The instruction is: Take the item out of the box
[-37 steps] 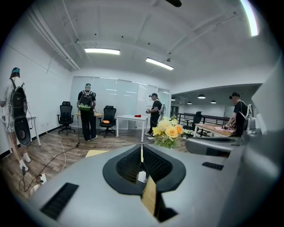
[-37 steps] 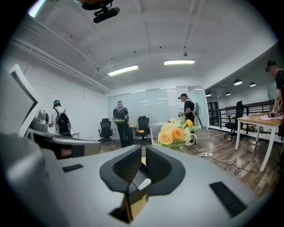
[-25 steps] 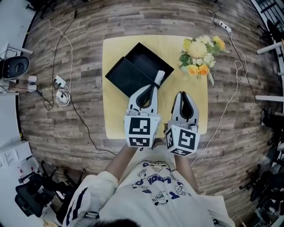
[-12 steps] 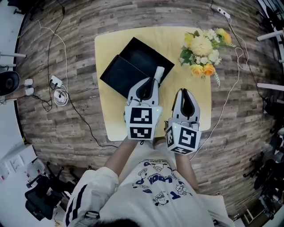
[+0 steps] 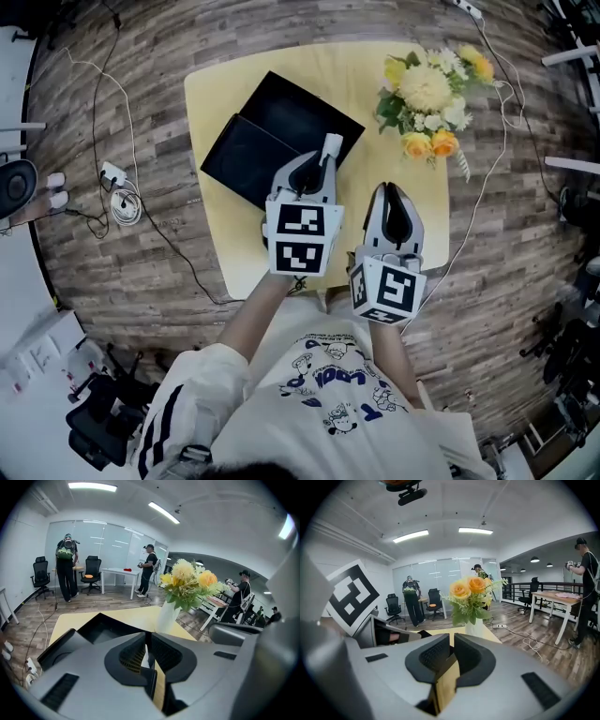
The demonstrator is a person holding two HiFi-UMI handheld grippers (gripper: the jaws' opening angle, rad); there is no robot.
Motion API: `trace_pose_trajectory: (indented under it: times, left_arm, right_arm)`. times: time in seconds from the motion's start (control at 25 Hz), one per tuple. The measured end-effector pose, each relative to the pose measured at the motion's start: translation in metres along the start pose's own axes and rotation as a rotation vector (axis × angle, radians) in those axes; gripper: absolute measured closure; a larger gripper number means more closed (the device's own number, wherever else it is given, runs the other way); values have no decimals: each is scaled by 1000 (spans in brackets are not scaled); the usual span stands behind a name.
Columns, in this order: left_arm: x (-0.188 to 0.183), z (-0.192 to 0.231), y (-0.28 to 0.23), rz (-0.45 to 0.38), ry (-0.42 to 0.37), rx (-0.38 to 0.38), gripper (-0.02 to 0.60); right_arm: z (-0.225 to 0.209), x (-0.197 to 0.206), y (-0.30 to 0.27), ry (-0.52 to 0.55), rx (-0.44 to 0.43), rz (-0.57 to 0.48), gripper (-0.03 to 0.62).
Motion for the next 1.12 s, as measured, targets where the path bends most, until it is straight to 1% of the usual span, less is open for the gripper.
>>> trace_pose_trajectory:
  times: [0.08,0.2,0.36,0.72,0.92,1.12]
  left_arm:
    - [3,1,-7,22,5,6,551]
    - [8,4,-19,63,18,18,512]
    - [16,6,-31,123,21,41,484]
    - [25,13,-51,208,23,69,428]
    - [29,12,-63,267,-18,102,397]
    - [37,13,-73,322,-62,128,386]
  right_arm:
    - [-2,2,0,-2,8,6,548]
    - [-4,5,-1,-7,18,15,548]
    - [-7,8,-5,-12,26,23,547]
    - [-12,14,-11,-24,44,44,548]
    - [-15,17,-12,-30,52,53,548]
    - [-16,19,-15,-38,60,58,548]
Point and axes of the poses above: the fingertips, and each gripper's own axes: y backward along the fingers, z to its left, x out of its underside, the point moved 4 cm from there along y, backward along the fingers, and after that the axes turned 10 degrees about -z, right-handed, at the moved point
